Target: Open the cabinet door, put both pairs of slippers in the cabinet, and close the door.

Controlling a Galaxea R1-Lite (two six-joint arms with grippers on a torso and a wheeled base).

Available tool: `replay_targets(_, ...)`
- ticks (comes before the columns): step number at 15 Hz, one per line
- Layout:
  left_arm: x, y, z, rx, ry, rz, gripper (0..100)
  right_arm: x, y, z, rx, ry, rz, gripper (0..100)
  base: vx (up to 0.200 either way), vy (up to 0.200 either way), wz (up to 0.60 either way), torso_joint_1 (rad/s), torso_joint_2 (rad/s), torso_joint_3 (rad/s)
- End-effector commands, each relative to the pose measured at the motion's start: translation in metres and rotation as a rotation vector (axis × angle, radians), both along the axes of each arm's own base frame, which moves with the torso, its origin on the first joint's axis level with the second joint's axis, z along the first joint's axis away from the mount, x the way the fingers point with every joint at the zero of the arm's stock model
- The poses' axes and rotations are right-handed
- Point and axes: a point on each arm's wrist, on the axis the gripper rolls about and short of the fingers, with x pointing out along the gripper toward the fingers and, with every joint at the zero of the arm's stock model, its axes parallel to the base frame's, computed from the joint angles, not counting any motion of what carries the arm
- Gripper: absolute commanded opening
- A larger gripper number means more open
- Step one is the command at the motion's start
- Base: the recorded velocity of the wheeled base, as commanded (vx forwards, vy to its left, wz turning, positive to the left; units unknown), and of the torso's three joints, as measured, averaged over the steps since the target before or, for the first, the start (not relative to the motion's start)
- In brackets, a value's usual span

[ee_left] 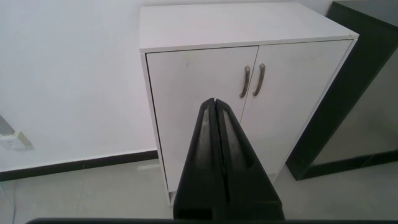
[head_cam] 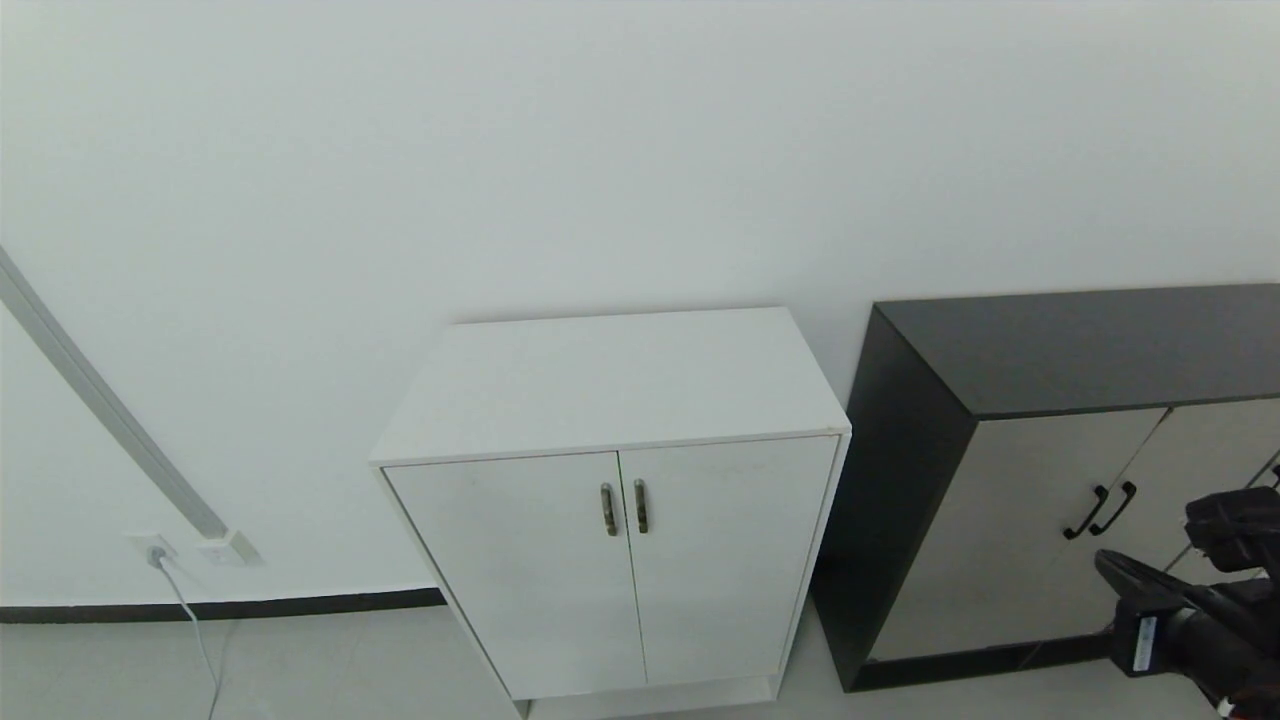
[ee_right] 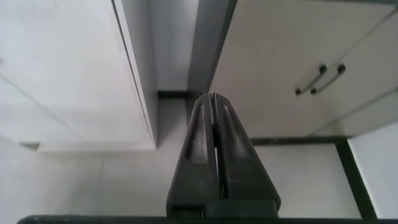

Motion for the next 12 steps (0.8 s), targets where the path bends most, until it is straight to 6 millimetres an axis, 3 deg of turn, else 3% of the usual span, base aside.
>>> replay_targets(1,0.000,0.000,0.000,0.000,0.001,0.000,0,-0.037,-0.011,0.018,0.023,-0.055,0.017,0,0.000,0.000,0.00,0.000,0.00,0.000)
replay_targets(8,0.000,0.000,0.000,0.000,0.001,0.000,0,-0.113,-0.032,-0.002,0.060,0.050,0.109,0,0.000,0.000,0.00,0.000,0.00,0.000)
replay_targets(12,0.000,0.000,0.000,0.000,0.001,0.000,0,-0.134,-0.037,-0.014,0.084,0.063,0.198,0,0.000,0.000,0.00,0.000,0.00,0.000)
